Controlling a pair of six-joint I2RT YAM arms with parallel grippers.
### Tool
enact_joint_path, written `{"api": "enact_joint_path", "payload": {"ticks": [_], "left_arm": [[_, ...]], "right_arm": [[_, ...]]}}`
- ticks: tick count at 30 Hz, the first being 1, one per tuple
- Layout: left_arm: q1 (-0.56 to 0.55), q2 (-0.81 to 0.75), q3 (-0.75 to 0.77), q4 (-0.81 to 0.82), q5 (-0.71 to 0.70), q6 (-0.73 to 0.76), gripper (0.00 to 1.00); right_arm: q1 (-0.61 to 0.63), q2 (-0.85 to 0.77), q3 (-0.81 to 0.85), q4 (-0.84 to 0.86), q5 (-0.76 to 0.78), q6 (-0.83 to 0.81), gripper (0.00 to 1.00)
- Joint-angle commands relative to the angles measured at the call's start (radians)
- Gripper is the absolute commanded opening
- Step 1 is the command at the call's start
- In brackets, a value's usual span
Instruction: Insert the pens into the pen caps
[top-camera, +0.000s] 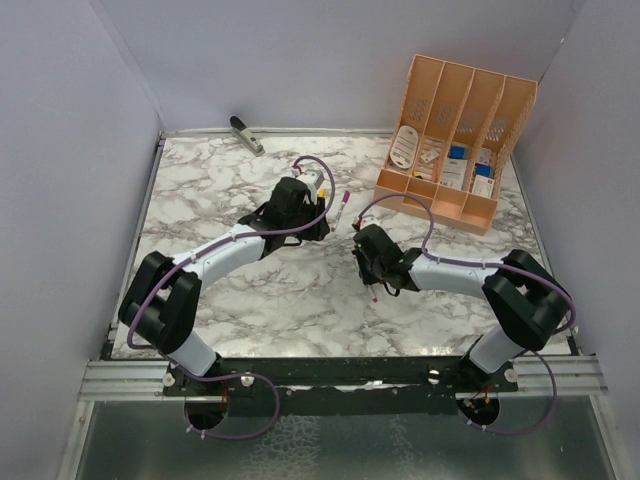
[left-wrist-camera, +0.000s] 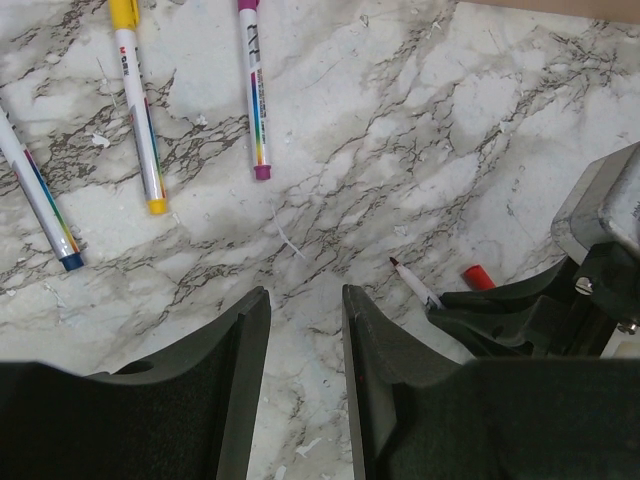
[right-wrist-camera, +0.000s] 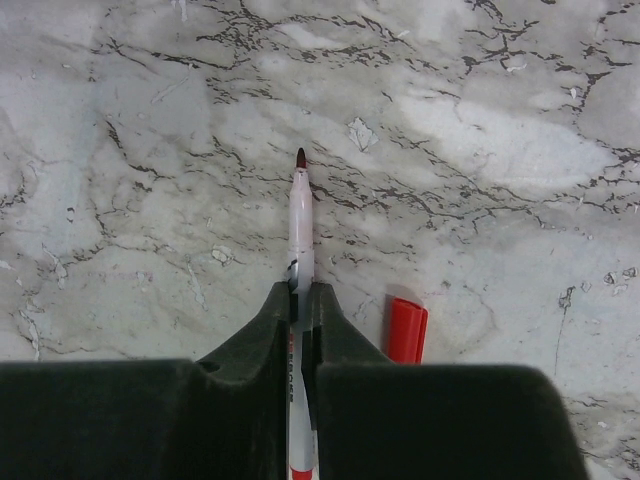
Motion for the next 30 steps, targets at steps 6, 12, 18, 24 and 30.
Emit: {"api": "enact_joint_path", "payload": {"ticks": [6, 12, 18, 24, 30], "left_arm": [[0.000, -0.087, -0.045, 0.079, 0.021, 0.010, 0.38], [-0.001, -0.169, -0.187, 0.360, 0.253, 0.023, 0.38], [-0.002, -0.181, -0.238, 0.565, 0.575, 0.044, 0.42], [-0.010, -0.213, -0.289, 0.808, 0.715, -0.044, 0.43], [-0.018, -0.249, -0.286, 0.881, 0.734, -0.088, 0.44]], "right_arm": [[0.004, -0.068, 0.076, -0.033, 0.161, 0.032, 0.01], [-0.007, -0.229, 0.065, 0.171, 0.202, 0.025, 0.01], [-0.012, -0.412, -0.061, 0.491, 0.088, 0.006, 0.01], [-0.012, -0.527, -0.162, 0.641, -0.031, 0.033, 0.01], [-0.013, -0.575, -0.199, 0.718, -0.121, 0.061, 0.01]]}}
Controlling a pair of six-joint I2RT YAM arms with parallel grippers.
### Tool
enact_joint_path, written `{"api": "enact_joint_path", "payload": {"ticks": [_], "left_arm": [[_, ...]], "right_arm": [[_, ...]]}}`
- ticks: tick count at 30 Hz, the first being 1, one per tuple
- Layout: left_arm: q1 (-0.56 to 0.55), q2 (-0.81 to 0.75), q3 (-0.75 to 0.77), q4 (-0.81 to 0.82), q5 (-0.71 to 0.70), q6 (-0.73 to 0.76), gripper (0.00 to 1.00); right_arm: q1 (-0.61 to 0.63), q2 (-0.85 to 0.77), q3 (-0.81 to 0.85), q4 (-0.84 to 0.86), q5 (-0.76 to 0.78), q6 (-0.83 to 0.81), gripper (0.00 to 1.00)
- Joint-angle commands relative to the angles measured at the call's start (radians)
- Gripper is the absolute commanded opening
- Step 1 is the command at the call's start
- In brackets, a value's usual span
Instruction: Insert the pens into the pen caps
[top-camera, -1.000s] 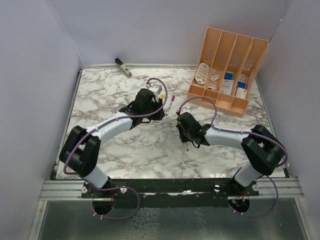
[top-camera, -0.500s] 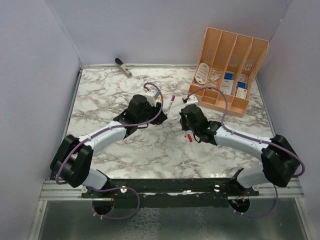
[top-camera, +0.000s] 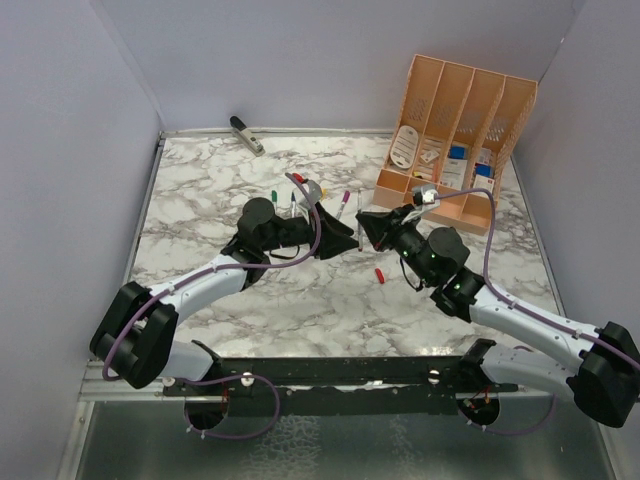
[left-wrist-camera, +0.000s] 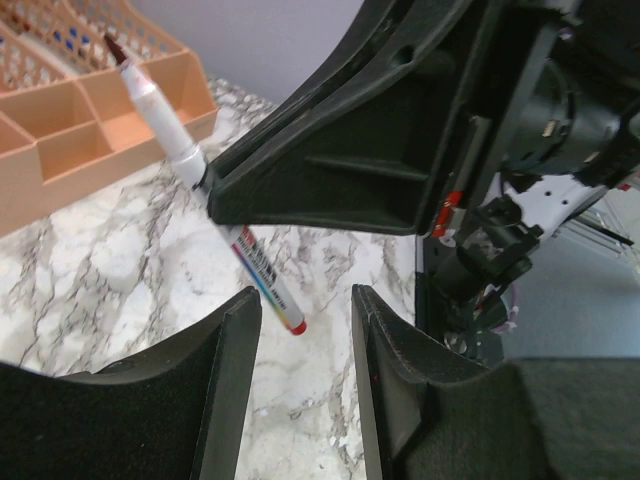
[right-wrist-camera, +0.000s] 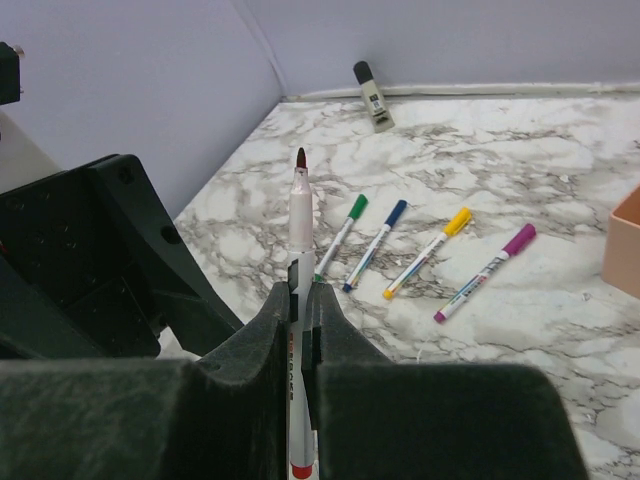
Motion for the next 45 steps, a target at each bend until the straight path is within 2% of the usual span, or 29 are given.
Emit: {"api": "enact_joint_path", "payload": {"ticks": [1, 16, 33, 45], "left_arm": [[-0.008, -0.042, 0.008, 0.134, 0.077, -0.044, 0.44], [-0.011, 0.016, 0.018, 0.155, 0.053, -0.067, 0.44], [-0.011, 0.007, 0.003, 0.154, 0.020, -0.060, 0.44], [-0.011, 0.006, 0.017, 0.175, 0.075, -0.082, 0.46]], "right_arm": [[-0.003, -0.030, -0.017, 0.126, -0.112, 0.034, 0.01], [-0.003, -0.014, -0.041, 0.217, -0.205, 0.107, 0.01], [-0.003, -0.152, -0.073, 0.133, -0.177, 0.098, 0.01], [-0.003, -0.086, -0.104, 0.213, -0.202, 0.131, 0.01]]}}
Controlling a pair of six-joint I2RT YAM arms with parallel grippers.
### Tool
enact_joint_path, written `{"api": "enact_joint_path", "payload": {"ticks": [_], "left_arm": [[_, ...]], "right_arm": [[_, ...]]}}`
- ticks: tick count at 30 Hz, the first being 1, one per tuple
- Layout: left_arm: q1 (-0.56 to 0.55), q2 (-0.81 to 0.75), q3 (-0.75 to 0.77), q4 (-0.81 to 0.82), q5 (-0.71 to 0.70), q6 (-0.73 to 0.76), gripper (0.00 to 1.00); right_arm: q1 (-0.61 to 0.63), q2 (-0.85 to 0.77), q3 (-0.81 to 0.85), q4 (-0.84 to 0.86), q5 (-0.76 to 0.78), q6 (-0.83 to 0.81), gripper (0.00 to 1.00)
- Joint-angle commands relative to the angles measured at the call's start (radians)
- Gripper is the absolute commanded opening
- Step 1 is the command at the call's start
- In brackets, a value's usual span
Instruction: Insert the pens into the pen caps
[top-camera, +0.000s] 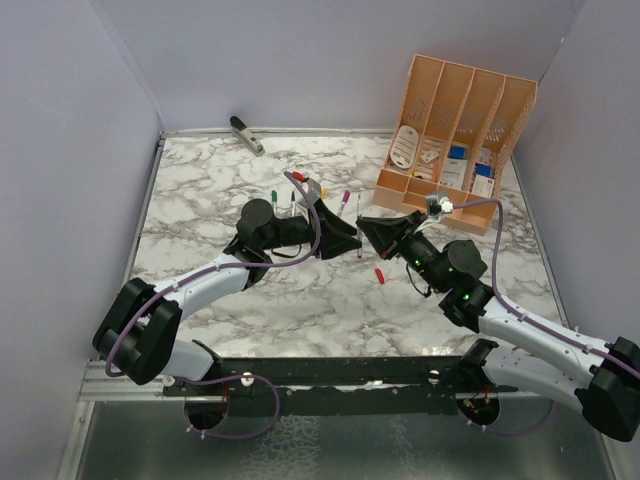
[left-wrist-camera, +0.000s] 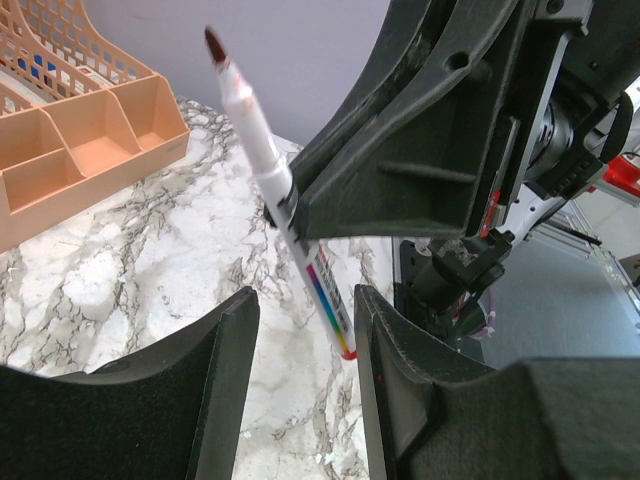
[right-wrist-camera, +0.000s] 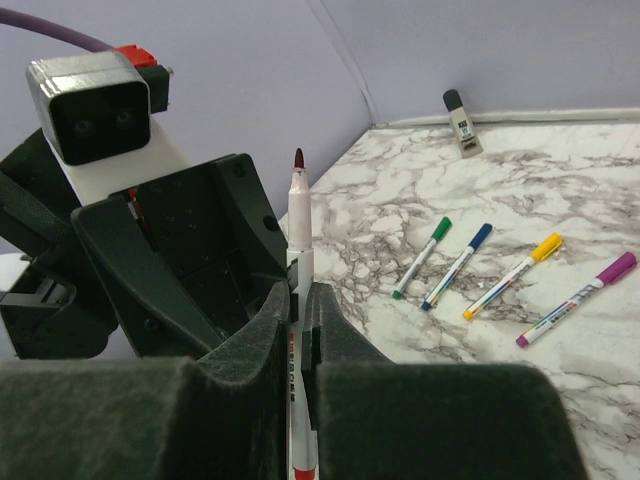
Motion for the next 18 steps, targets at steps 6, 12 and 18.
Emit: {"api": "enact_joint_path", "payload": {"ticks": [6, 12, 18], "left_arm": [[-0.004, 0.009, 0.015, 0.048, 0.029, -0.023, 0.46], [-0.006, 0.036, 0.016, 0.075, 0.037, -0.046, 0.42], [-0.008, 0.032, 0.007, 0.088, 0.005, -0.052, 0.00]], "right_arm": [[0.005, 0.062, -0.012, 0.142, -0.061, 0.042, 0.01], [0.005, 0.077, -0.010, 0.181, -0.064, 0.054, 0.01], [0.005, 0.096, -0.002, 0.146, -0.073, 0.046, 0.01]]}}
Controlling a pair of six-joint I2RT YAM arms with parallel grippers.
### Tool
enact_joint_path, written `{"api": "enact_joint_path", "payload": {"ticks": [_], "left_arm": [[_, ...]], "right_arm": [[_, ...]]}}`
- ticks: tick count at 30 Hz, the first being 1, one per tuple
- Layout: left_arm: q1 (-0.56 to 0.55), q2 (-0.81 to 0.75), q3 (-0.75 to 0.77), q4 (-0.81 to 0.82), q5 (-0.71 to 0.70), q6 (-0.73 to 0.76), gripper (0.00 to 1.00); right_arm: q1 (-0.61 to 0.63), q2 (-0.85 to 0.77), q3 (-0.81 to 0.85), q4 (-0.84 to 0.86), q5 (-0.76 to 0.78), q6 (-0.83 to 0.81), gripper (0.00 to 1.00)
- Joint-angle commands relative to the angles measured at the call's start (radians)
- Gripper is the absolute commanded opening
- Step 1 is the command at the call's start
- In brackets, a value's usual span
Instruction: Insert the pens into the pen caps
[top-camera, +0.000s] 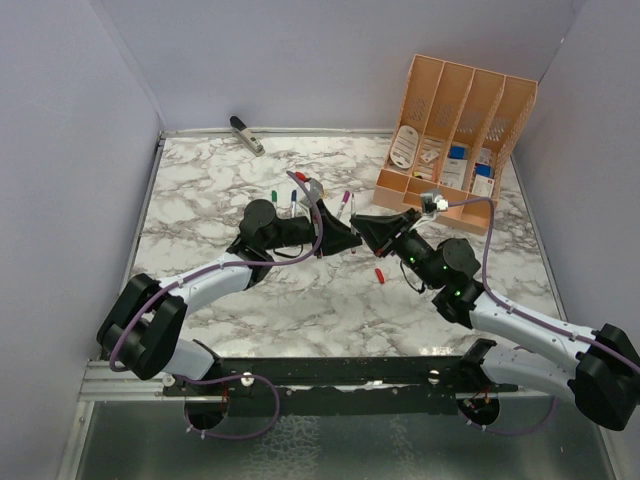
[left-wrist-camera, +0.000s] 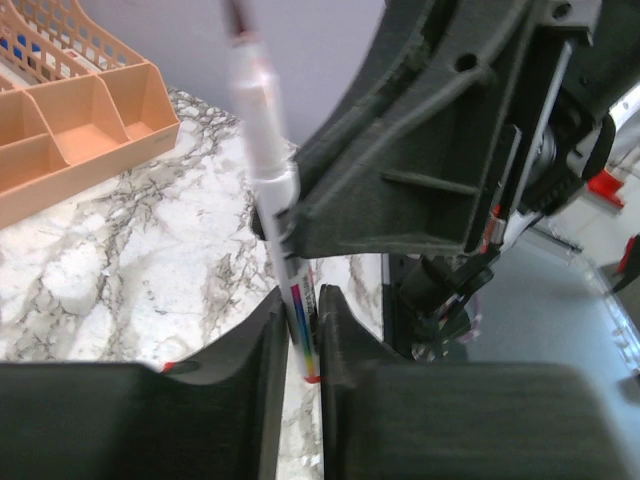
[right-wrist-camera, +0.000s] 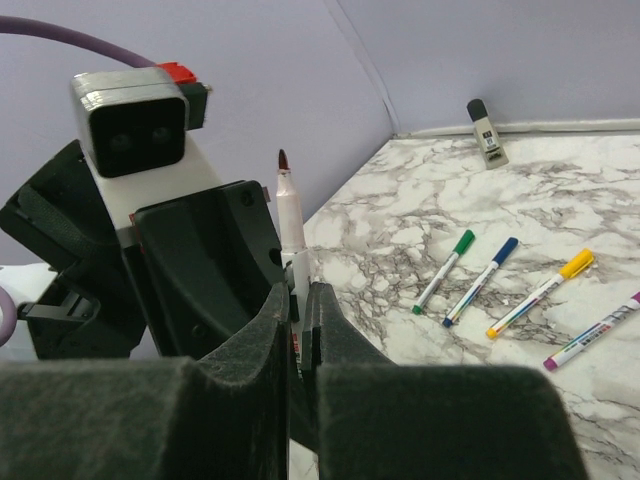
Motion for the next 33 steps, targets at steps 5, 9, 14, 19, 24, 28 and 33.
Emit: {"api": "enact_joint_path", "payload": {"ticks": [5, 9, 14, 19, 24, 28, 33], "left_arm": [[-0.004, -0.015, -0.004, 0.055, -0.029, 0.012, 0.00], [-0.003, -0.013, -0.010, 0.044, -0.047, 0.014, 0.00], [-0.002, -0.012, -0.013, -0.094, -0.132, 0.070, 0.00], [0.002, -0.022, 0.019, -0.402, -0.325, 0.179, 0.00], [0.002, -0.017, 0.074, -0.703, -0.566, 0.245, 0.00], [0.002, -0.021, 0.088, -0.797, -0.576, 0.278, 0.00], [0.001, -0.039, 0.077, -0.826, -0.517, 0.282, 0.00]], "right_arm": [[0.007, 0.003, 0.017, -0.086, -0.008, -0.025, 0.01], [0.007, -0.039, 0.023, -0.176, 0.032, -0.075, 0.18], [0.006, -0.171, -0.011, -0.290, 0.137, -0.130, 0.32], [0.007, -0.225, 0.013, -0.548, 0.255, -0.136, 0.32], [0.006, -0.179, 0.048, -0.824, 0.343, -0.063, 0.29], [0.006, -0.117, 0.047, -0.968, 0.364, -0.013, 0.27], [0.007, -0.042, 0.051, -1.038, 0.368, -0.005, 0.27]]}}
